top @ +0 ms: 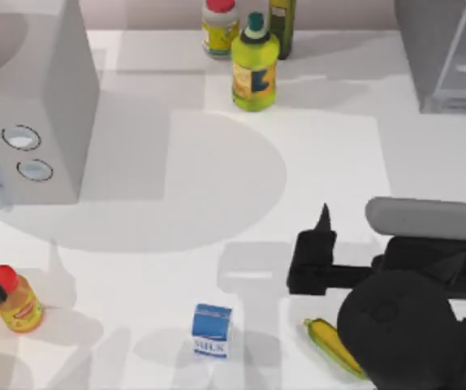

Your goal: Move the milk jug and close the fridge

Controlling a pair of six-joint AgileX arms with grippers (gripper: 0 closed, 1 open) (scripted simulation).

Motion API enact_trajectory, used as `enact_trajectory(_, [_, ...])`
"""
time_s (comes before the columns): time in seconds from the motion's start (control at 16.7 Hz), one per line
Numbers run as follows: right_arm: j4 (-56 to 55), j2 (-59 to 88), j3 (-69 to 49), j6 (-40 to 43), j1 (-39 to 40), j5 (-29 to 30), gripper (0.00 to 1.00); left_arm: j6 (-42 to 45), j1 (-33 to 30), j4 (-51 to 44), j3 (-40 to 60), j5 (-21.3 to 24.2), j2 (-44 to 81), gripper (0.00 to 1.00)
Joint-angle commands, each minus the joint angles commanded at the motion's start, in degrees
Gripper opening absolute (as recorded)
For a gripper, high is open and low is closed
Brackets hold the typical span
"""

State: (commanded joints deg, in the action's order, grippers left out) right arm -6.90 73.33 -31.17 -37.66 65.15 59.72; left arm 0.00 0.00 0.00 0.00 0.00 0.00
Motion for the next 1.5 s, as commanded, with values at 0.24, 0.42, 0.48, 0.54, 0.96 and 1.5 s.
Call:
enact_trajectory(0.24, [19.8, 17.0, -16.0, -20.5, 6.0, 3.8, 1.0, 0.0, 0.0, 0.0, 0.0, 0.0, 0.0, 1.0])
enact_trajectory(0.42, [34.6, 29.8, -28.0, -35.9, 10.3, 6.5, 1.0, 0.0, 0.0, 0.0, 0.0, 0.0, 0.0, 1.0])
enact_trajectory(0.48, [39.3, 33.9, -31.7, -40.9, 11.6, 7.3, 1.0, 0.0, 0.0, 0.0, 0.0, 0.0, 0.0, 1.0])
enact_trajectory(0.54, [43.8, 37.8, -35.3, -45.6, 12.8, 8.0, 1.0, 0.0, 0.0, 0.0, 0.0, 0.0, 0.0, 1.0])
enact_trajectory(0.96, [66.7, 57.9, -53.5, -69.8, 19.0, 11.7, 1.0, 0.0, 0.0, 0.0, 0.0, 0.0, 0.0, 1.0])
enact_trajectory(1.5, [68.8, 60.2, -55.3, -72.2, 19.3, 12.3, 1.0, 0.0, 0.0, 0.0, 0.0, 0.0, 0.0, 1.0])
